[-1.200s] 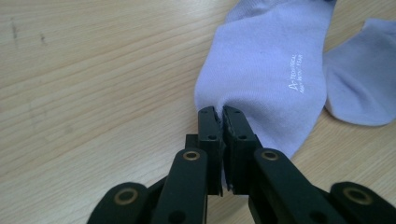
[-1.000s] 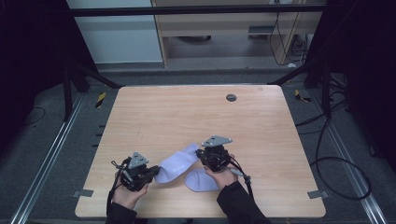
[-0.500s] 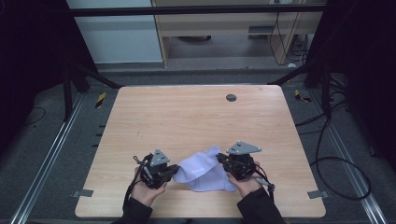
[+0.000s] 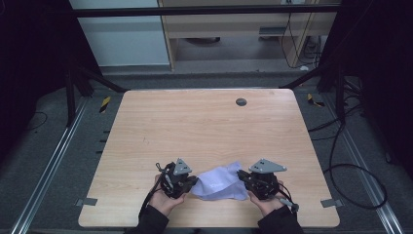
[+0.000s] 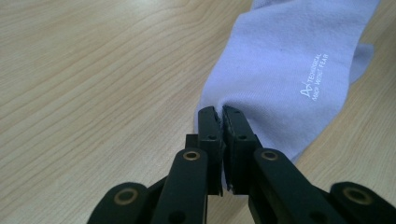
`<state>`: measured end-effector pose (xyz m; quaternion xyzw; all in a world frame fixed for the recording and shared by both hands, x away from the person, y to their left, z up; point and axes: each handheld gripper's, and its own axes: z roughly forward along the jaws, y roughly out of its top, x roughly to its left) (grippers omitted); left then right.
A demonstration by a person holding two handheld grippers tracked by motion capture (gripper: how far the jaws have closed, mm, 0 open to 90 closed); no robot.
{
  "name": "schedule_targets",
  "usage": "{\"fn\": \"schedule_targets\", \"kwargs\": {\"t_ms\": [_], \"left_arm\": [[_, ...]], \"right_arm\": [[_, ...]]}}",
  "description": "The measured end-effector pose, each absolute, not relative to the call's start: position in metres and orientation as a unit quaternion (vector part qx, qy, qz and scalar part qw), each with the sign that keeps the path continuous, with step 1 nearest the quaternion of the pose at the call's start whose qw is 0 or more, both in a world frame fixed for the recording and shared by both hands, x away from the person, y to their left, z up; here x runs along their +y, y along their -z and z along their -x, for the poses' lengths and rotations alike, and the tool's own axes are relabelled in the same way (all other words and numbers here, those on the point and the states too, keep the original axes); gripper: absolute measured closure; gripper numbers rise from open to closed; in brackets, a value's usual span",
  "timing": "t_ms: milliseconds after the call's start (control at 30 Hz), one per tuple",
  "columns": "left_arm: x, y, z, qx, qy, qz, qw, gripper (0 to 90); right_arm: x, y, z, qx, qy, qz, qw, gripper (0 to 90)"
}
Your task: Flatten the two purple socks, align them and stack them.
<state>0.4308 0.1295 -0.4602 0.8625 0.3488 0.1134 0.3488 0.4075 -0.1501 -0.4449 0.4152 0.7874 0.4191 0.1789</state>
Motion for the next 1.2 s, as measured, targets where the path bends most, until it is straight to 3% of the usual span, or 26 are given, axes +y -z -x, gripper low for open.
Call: {"fn": "schedule_targets", "kwargs": {"t_ms": [933, 1200], "left_arm": [[0.114, 0.477, -0.441, 0.338, -0.114, -0.878, 0.318, 85.6], [0.114, 0.48, -0.44, 0.341, -0.116, -0.877, 0.318, 79.0]], "right_arm": [[-0.158, 0.474, -0.389, 0.813, -0.362, -0.432, 0.144, 86.6], [-0.158, 0.483, -0.391, 0.822, -0.338, -0.441, 0.127, 78.5]]}}
